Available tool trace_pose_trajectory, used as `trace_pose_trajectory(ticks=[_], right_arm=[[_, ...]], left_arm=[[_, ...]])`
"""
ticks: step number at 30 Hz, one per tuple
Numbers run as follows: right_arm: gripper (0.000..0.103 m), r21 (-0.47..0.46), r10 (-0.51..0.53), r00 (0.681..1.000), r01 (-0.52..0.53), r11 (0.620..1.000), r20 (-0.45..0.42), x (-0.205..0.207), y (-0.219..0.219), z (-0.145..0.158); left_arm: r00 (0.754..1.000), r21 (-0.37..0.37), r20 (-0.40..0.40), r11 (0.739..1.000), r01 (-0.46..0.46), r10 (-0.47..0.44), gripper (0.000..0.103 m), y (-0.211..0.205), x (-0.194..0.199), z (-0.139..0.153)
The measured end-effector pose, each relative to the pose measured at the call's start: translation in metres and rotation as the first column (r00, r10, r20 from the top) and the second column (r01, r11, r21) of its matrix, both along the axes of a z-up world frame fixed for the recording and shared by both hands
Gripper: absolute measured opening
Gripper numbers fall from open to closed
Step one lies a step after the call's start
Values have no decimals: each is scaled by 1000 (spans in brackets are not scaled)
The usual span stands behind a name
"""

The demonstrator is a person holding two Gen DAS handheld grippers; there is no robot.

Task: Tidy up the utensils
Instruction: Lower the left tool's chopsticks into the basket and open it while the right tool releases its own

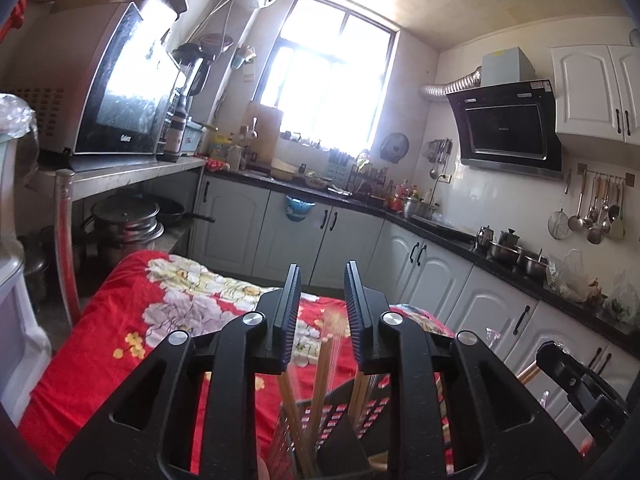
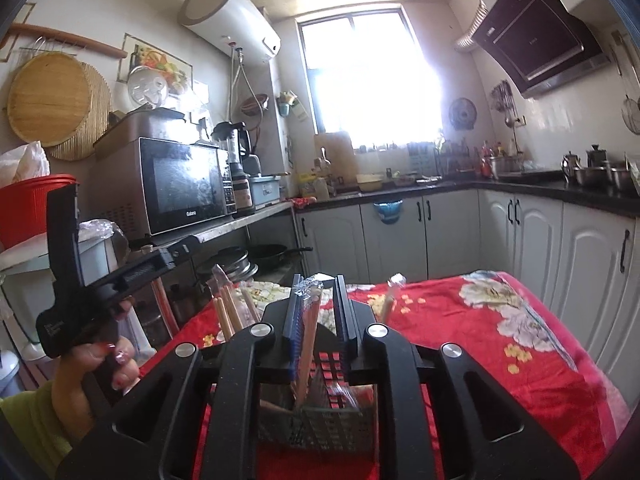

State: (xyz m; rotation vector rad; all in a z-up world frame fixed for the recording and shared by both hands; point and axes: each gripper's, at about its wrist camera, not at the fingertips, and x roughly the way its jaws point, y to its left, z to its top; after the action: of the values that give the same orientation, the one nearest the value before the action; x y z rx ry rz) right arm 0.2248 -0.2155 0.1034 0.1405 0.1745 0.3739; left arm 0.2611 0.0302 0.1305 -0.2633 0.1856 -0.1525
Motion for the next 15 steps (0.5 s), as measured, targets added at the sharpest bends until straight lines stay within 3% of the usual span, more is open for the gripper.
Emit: trace_pose_trajectory(ticks=[15], right_arm=[[33, 28, -1, 999, 2, 1000, -52, -21, -10, -9]], left_arm=[[995, -50, -101, 999, -1, -4, 48, 22, -34, -11]])
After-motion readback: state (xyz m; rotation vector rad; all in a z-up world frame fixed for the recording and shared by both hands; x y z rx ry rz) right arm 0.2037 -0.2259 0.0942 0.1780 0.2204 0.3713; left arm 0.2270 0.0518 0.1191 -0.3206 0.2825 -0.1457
